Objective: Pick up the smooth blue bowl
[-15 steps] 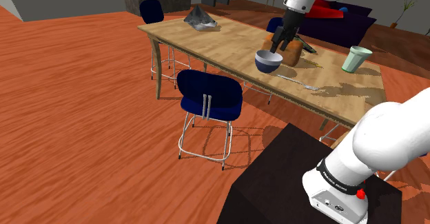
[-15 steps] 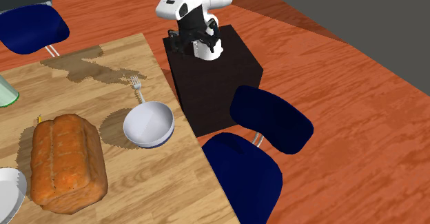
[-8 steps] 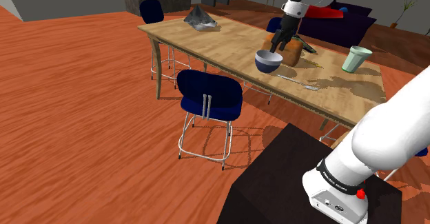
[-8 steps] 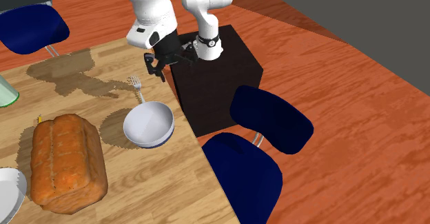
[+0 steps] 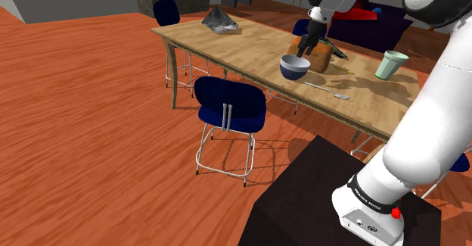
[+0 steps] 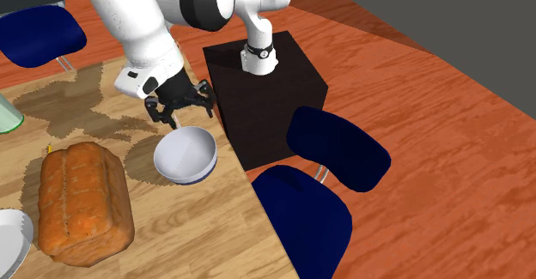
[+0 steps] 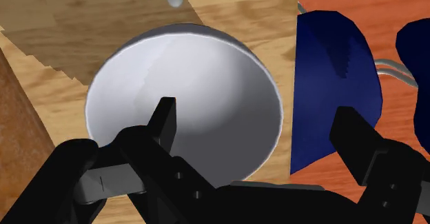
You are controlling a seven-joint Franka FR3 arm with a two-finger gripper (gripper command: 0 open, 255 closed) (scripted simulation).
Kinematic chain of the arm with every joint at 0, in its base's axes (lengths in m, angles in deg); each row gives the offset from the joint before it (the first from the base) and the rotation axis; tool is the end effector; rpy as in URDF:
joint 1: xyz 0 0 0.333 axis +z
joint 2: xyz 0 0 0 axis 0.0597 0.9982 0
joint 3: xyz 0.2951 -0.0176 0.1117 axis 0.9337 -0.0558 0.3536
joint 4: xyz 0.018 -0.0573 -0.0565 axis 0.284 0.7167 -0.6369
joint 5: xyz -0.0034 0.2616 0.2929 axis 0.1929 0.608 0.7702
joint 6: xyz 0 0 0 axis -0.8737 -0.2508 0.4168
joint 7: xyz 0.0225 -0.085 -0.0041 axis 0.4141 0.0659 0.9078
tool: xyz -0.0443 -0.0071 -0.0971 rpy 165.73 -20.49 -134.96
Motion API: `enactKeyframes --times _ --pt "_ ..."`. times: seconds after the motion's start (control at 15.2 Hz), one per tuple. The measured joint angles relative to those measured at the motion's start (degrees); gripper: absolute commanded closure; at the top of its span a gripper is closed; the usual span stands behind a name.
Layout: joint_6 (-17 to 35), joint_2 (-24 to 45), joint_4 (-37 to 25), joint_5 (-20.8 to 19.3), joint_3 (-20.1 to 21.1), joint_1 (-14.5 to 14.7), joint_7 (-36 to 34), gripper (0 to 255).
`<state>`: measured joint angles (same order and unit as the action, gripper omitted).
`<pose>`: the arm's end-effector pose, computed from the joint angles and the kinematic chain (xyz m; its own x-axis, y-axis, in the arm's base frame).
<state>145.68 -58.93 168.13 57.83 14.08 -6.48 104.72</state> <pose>0.4896 -0.3554 0.4556 0.9985 -0.0175 0.0513 -0.0127 -0.9957 -0.0920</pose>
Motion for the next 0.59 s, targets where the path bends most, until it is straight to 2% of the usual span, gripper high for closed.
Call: enactKeyframes --times 0.4,0.59 --pt "-3.41 14.42 -15.34 6.36 0.12 -6.65 6.75 0" --pt "-6.06 22.04 -24.92 8.93 1.01 -10.64 8.57 0"
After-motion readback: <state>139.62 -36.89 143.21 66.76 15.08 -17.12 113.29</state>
